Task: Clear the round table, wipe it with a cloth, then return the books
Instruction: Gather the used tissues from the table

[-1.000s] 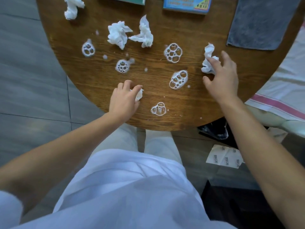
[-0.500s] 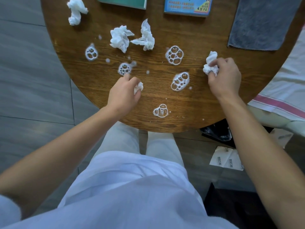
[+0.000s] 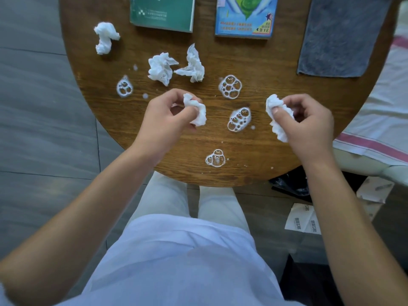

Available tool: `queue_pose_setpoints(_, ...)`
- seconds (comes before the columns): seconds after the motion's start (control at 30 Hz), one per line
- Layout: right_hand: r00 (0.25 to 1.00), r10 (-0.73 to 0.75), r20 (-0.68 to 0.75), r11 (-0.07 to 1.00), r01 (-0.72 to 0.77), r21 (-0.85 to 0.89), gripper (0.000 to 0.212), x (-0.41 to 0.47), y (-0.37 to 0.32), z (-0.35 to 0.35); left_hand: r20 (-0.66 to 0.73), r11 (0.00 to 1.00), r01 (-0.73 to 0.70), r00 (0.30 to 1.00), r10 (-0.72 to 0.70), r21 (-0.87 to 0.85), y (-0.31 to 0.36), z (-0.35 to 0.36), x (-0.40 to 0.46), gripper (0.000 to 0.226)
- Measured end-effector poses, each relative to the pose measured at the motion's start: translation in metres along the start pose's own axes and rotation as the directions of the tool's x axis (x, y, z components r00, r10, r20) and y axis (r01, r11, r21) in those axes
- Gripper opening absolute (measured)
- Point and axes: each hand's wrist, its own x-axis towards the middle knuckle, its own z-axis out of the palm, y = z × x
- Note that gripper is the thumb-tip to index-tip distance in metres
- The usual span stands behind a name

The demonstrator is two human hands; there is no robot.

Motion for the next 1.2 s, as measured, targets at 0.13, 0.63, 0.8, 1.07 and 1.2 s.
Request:
queue_pose_setpoints(0.13,0.996,-0.049,0.069,0.986,0.038,0.161,0.011,-0.024,-0.028,0.003,0.114,0.987,0.015,0.993,0.004,-0.162,0.008,0.004,-0.009,0.025)
queue_pose_setpoints(0.63,0.938,-0.236,0.252,0.969,0.207,0.138,0.034,-0.063,-0.083,0.034,0.350,0.933,0.257,0.923,-0.160,-0.253,0.001,0.025,-0.025,0.038)
queue_pose_setpoints(0.8,0.941,-0.332,0.066,0.941,0.335,-0.042,0.013,-0.066,-0.080,0.050,0.366,0.904,0.283,0.917,-0.158,-0.320,0.000,0.026,-0.029,0.024)
queue_pose_setpoints(1.07,0.933,-0.347,0.094,0.900,0.360,-0.246,0.022,-0.072,-0.088,0.076,0.165,0.921,0.133,0.983,-0.077,-0.367,-0.005,0.019,-0.026,0.016)
queue_pose_setpoints(1.2,0.915,-0.302,0.268,0.928,0.346,-0.137,0.029,-0.076,-0.097,0.090,0.079,0.853,0.161,0.987,-0.141,-0.496,-0.008,0.008,-0.022,0.013)
